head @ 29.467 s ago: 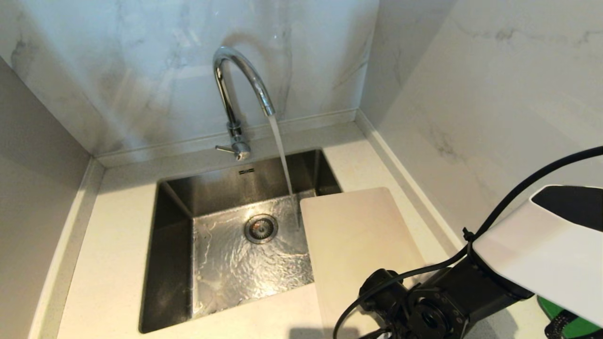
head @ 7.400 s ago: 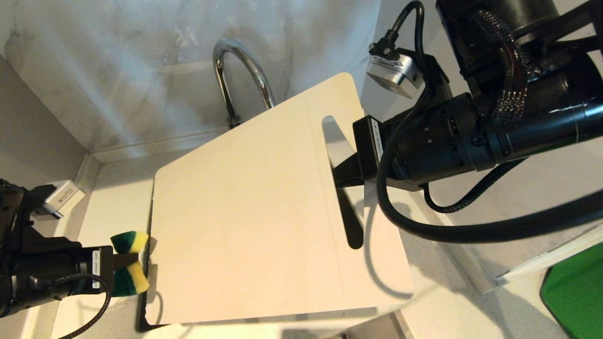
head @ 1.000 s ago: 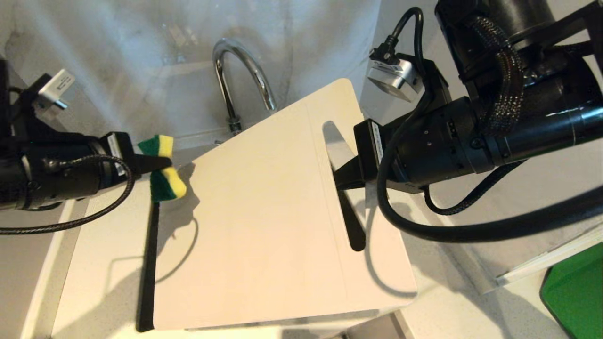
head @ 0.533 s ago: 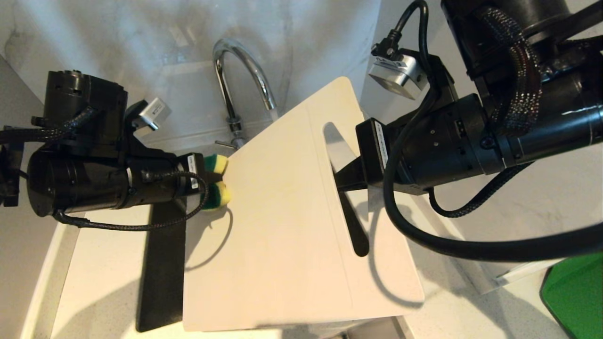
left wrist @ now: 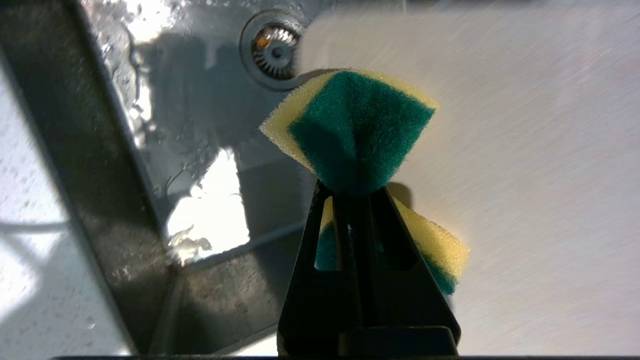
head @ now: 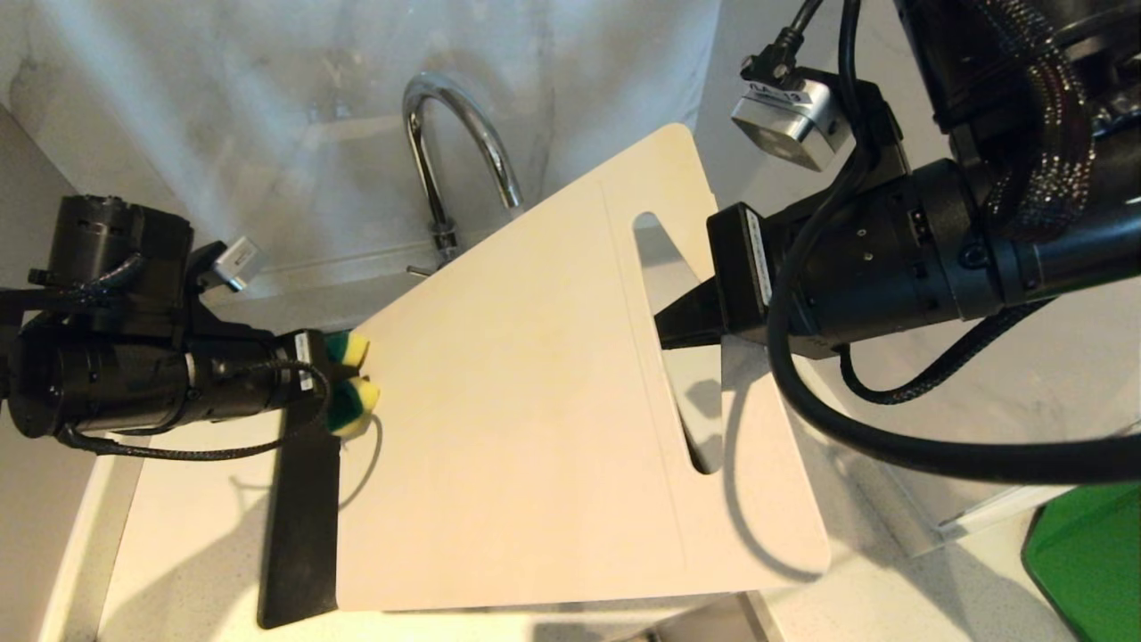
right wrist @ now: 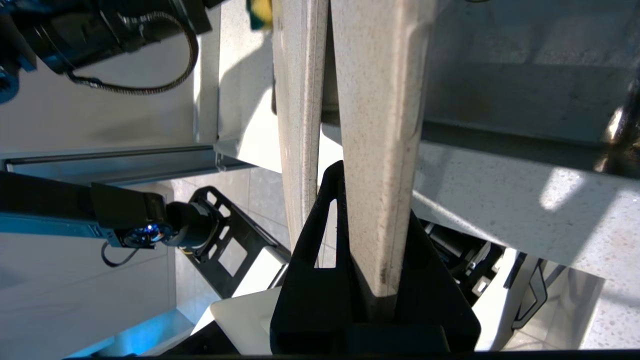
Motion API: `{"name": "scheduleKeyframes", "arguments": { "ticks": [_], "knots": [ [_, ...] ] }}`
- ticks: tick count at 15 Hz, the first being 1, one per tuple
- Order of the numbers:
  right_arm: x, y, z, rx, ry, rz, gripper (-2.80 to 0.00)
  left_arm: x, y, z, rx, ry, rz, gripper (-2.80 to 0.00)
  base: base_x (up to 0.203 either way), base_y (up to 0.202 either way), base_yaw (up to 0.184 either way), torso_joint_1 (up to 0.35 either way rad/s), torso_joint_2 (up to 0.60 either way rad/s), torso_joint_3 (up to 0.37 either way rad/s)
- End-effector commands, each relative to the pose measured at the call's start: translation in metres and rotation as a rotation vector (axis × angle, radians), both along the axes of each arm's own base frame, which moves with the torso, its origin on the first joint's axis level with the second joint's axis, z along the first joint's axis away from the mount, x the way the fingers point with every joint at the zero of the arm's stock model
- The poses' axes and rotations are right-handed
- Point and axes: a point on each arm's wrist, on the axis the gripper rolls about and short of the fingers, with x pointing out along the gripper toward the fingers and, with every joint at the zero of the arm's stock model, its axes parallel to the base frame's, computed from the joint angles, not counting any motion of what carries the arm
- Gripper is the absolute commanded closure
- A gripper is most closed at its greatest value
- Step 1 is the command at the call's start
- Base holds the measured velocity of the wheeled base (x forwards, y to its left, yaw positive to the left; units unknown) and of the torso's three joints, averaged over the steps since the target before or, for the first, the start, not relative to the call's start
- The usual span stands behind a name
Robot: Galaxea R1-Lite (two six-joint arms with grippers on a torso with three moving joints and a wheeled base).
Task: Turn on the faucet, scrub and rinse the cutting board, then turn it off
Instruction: Scrub the cutting board underwater
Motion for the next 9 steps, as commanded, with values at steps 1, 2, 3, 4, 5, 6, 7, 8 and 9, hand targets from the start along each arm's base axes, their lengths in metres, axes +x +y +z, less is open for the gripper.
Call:
{"name": "scheduleKeyframes", "arguments": {
  "ticks": [1, 2, 3, 4, 5, 6, 7, 8, 9],
  "knots": [
    [-0.003, -0.007, 0.005, 0.011, -0.011, -0.017, 0.00, -0.008, 0.007, -0.004, -0.004, -0.001, 0.013, 0.00, 0.000, 0.000, 0.000, 0.000, 0.00, 0.000],
    [-0.005, -0.010, 0.006, 0.015, -0.017, -0.024, 0.00, -0.010, 0.009, -0.005, -0.010, -0.016, 0.017, 0.00, 0.000, 0.000, 0.000, 0.000, 0.00, 0.000],
    [-0.005, -0.014, 0.007, 0.017, -0.019, -0.042, 0.00, -0.013, 0.012, -0.004, -0.013, -0.025, 0.023, 0.00, 0.000, 0.000, 0.000, 0.000, 0.00, 0.000],
    [-0.005, -0.018, 0.006, 0.015, -0.015, -0.053, 0.00, -0.013, 0.014, -0.002, -0.016, -0.030, 0.030, 0.00, 0.000, 0.000, 0.000, 0.000, 0.00, 0.000],
    [-0.006, -0.019, 0.003, 0.007, -0.007, -0.056, 0.00, -0.014, 0.017, 0.000, -0.020, -0.039, 0.038, 0.00, 0.000, 0.000, 0.000, 0.000, 0.00, 0.000],
    [-0.006, -0.020, -0.001, -0.002, 0.005, -0.056, 0.00, -0.016, 0.020, 0.005, -0.032, -0.057, 0.040, 0.00, 0.000, 0.000, 0.000, 0.000, 0.00, 0.000],
    [-0.006, -0.020, -0.007, -0.014, 0.022, -0.056, 0.00, -0.019, 0.022, 0.012, -0.046, -0.080, 0.032, 0.00, 0.000, 0.000, 0.000, 0.000, 0.00, 0.000],
    [-0.006, -0.020, -0.012, -0.024, 0.038, -0.057, 0.00, -0.021, 0.023, 0.019, -0.058, -0.104, 0.027, 0.00, 0.000, 0.000, 0.000, 0.000, 0.00, 0.000],
    [-0.005, -0.021, -0.018, -0.036, 0.060, -0.059, 0.00, -0.023, 0.023, 0.027, -0.068, -0.127, 0.025, 0.00, 0.000, 0.000, 0.000, 0.000, 0.00, 0.000]
  ]
}}
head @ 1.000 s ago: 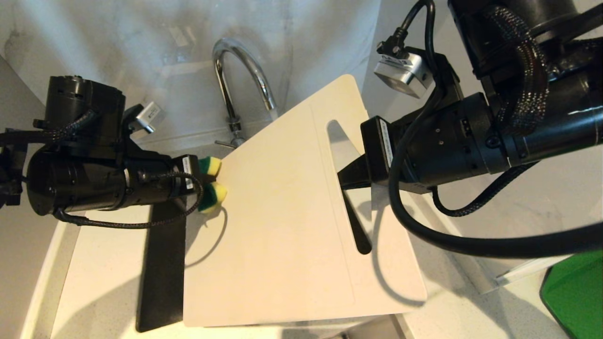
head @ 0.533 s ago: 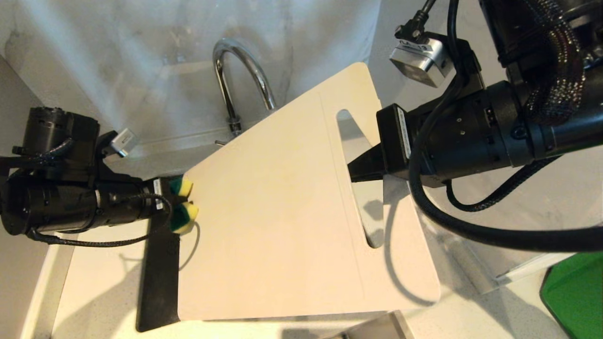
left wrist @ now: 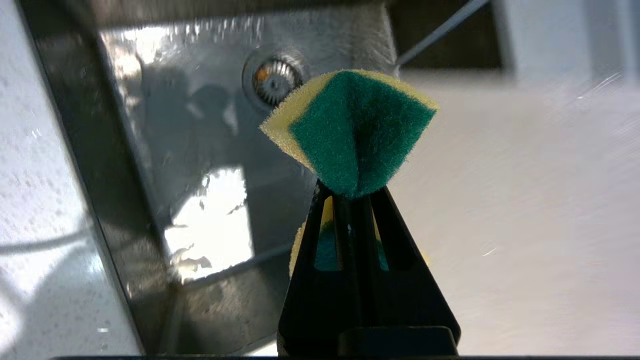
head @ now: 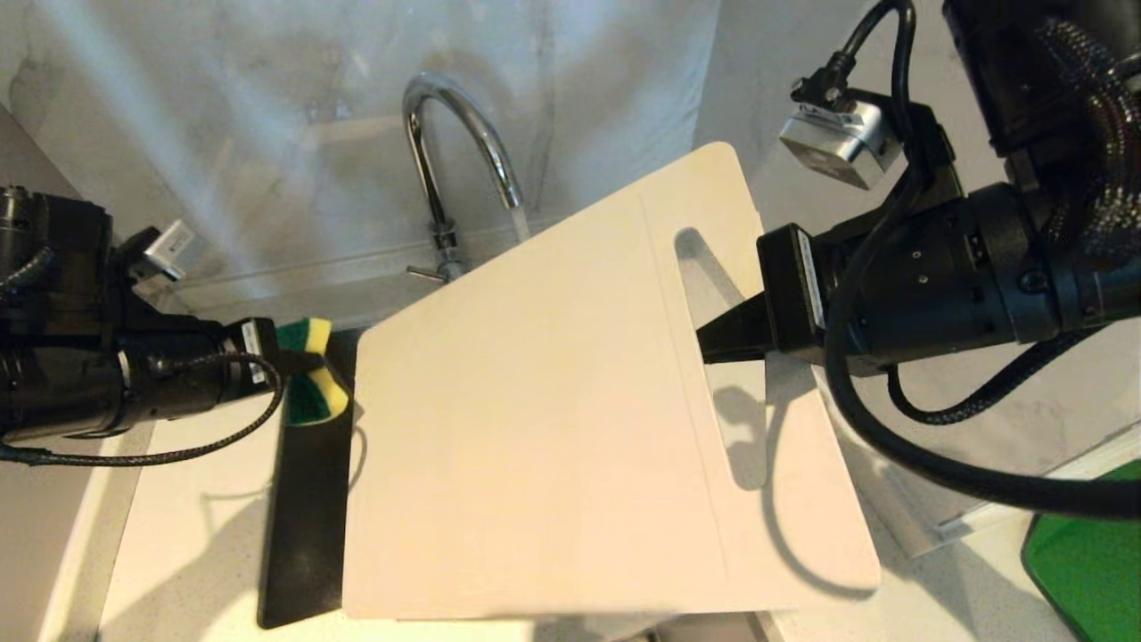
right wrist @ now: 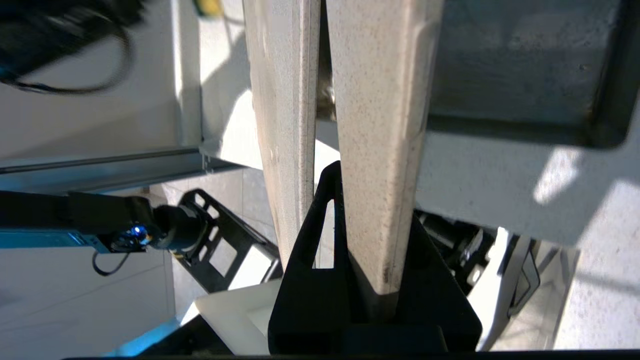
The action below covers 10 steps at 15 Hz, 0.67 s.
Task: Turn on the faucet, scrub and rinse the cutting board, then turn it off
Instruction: Scrub the cutting board underwater
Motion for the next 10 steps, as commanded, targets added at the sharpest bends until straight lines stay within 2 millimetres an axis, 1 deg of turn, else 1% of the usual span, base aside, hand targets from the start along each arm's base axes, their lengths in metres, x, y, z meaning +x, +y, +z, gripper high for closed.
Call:
{"name": "scheduleKeyframes", "arguments": {
  "ticks": [1, 3, 5, 10],
  "knots": [
    [-0.001, -0.002, -0.014, -0.026, 0.053, -0.005, 0.00, -0.008, 0.004, 0.017, -0.026, -0.057, 0.002, 0.00, 0.000, 0.000, 0.000, 0.000, 0.00, 0.000],
    [-0.001, -0.003, -0.025, -0.039, 0.077, -0.009, 0.00, -0.010, 0.004, 0.019, -0.028, -0.063, 0.002, 0.00, 0.000, 0.000, 0.000, 0.000, 0.00, 0.000],
    [0.003, -0.006, -0.035, -0.036, 0.064, -0.033, 0.00, -0.010, 0.004, 0.019, -0.028, -0.063, 0.000, 0.00, 0.000, 0.000, 0.000, 0.000, 0.00, 0.000],
    [0.030, -0.026, -0.049, -0.055, 0.068, -0.143, 0.00, -0.011, 0.005, 0.019, -0.021, -0.063, -0.003, 0.00, 0.000, 0.000, 0.000, 0.000, 0.00, 0.000]
  ]
}}
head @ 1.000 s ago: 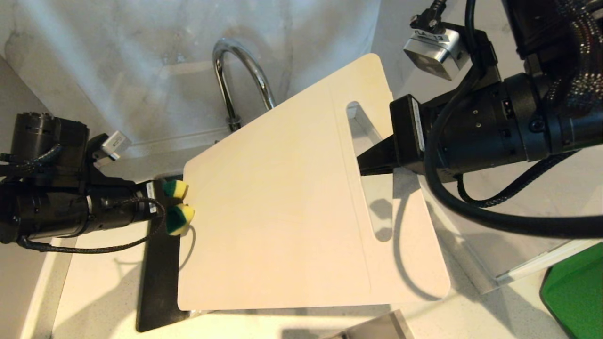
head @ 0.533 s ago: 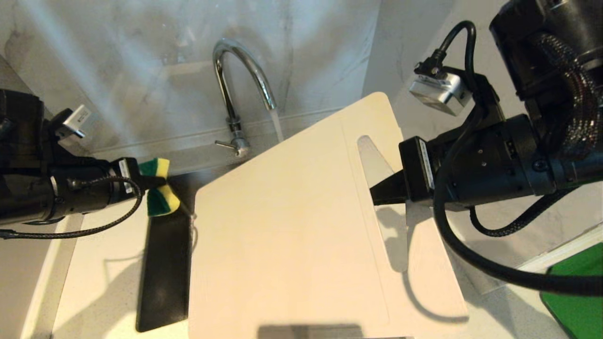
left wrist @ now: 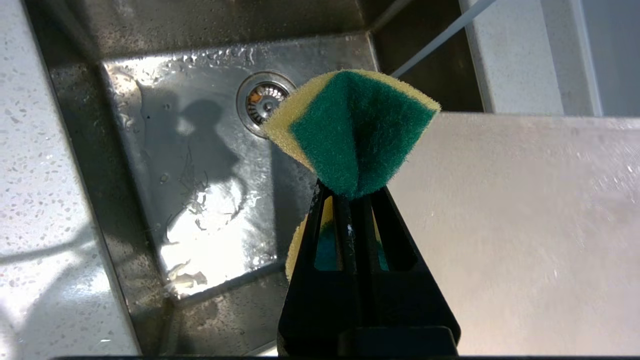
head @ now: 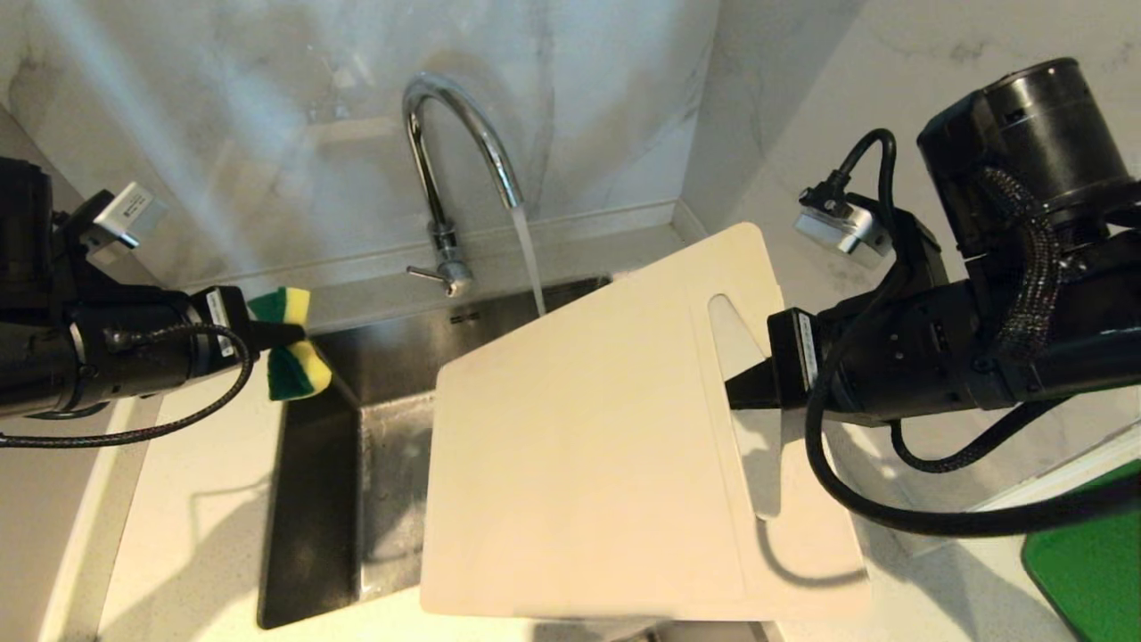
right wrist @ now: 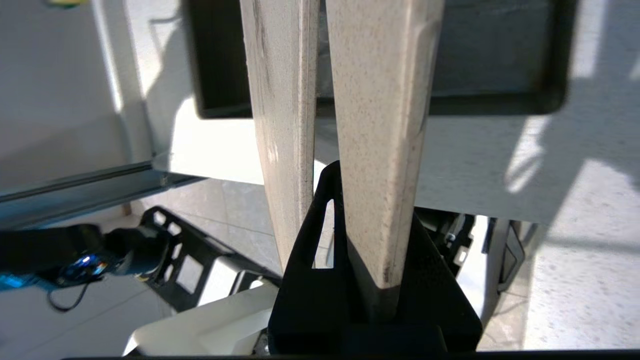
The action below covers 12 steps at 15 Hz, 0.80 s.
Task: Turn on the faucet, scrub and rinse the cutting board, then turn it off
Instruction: Scrub the cutting board underwater
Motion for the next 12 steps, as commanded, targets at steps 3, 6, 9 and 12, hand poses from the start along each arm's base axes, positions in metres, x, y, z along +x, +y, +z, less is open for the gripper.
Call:
{"name": "scheduleKeyframes", "arguments": {
  "ticks": [3, 6, 9, 12],
  "knots": [
    [0.027, -0.012, -0.009, -0.018, -0.008, -0.059, 0.00, -0.002, 0.000, 0.001, 0.004, -0.006, -0.002, 0.00, 0.000, 0.000, 0.000, 0.000, 0.00, 0.000],
    [0.042, -0.011, -0.008, -0.004, -0.057, -0.071, 0.00, -0.003, 0.001, 0.000, 0.008, 0.000, -0.002, 0.00, 0.000, 0.000, 0.000, 0.000, 0.00, 0.000],
    [0.057, -0.007, 0.001, 0.004, -0.090, -0.076, 0.00, -0.003, 0.001, 0.001, 0.007, 0.000, -0.001, 0.00, 0.000, 0.000, 0.000, 0.000, 0.00, 0.000],
    [0.064, -0.005, 0.007, 0.005, -0.103, -0.077, 0.00, -0.003, 0.001, 0.000, 0.007, 0.002, -0.001, 0.00, 0.000, 0.000, 0.000, 0.000, 0.00, 0.000]
  ]
}}
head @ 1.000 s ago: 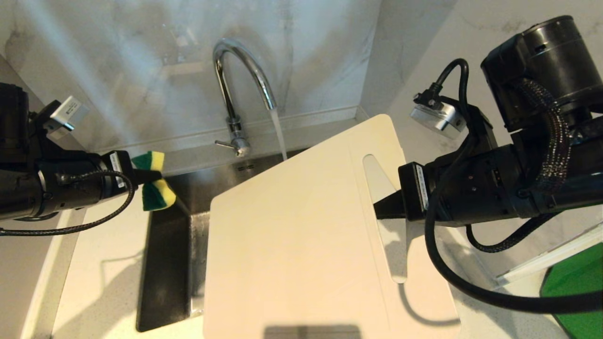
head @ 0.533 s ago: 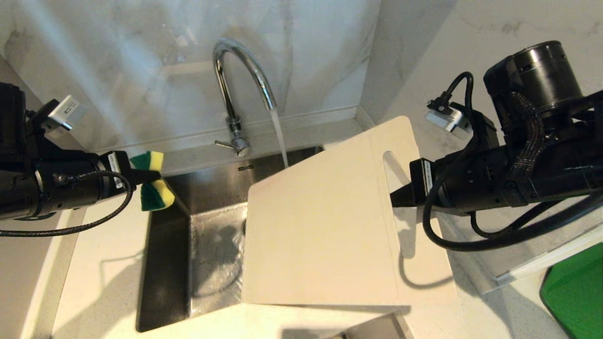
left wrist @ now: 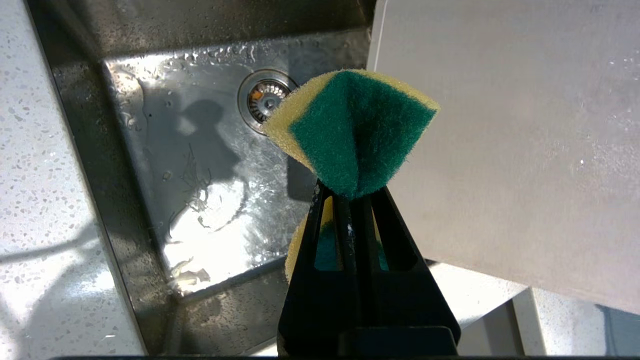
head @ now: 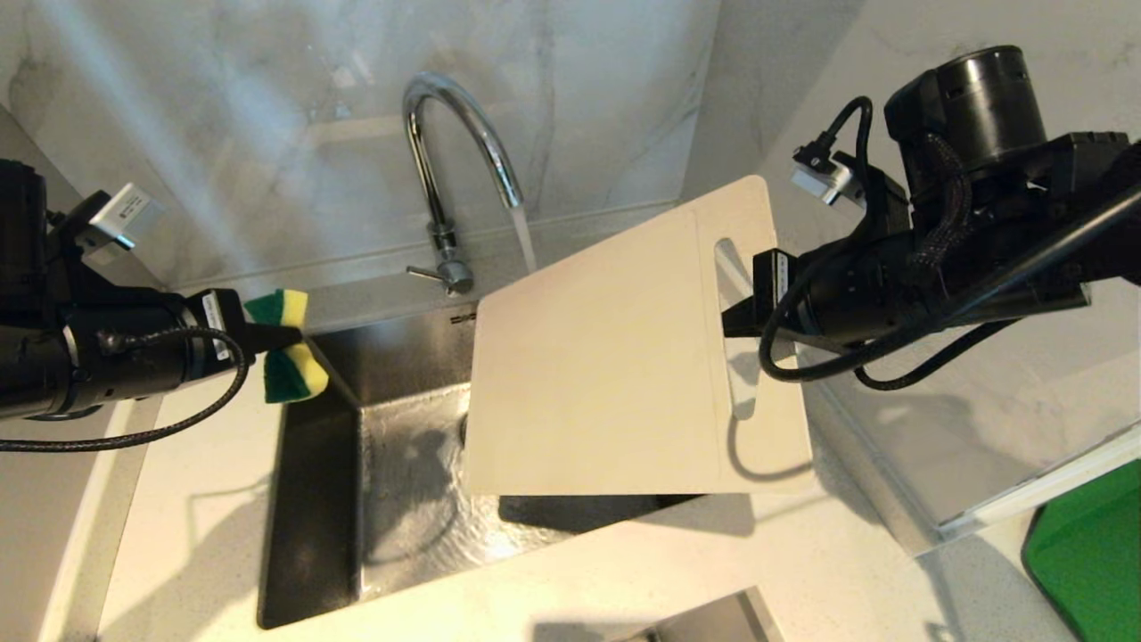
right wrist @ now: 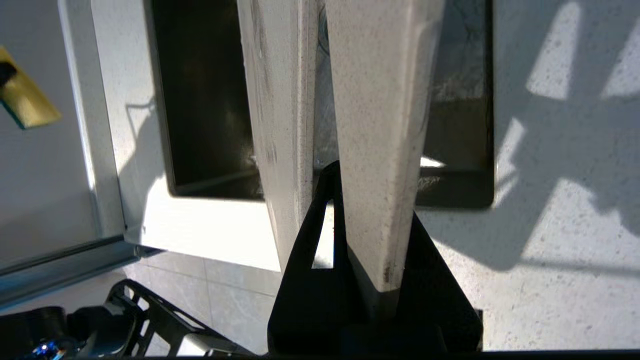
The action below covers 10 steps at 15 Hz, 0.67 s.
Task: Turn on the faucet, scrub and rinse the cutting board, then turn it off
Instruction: Scrub the cutting board underwater
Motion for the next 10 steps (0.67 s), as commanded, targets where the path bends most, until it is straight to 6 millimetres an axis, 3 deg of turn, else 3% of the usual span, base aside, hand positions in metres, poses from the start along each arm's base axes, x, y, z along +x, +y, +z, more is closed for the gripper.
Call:
{"name": "scheduleKeyframes", "arguments": {
  "ticks": [1, 10],
  "knots": [
    [0.010, 0.003, -0.003, -0.004, 0.014, 0.000, 0.00, 0.000, 0.000, 0.000, -0.002, 0.001, 0.002, 0.00, 0.000, 0.000, 0.000, 0.000, 0.00, 0.000],
    [0.023, 0.003, 0.003, -0.003, -0.020, -0.004, 0.00, -0.002, 0.001, -0.003, -0.003, 0.005, -0.001, 0.00, 0.000, 0.000, 0.000, 0.000, 0.00, 0.000]
  ]
}}
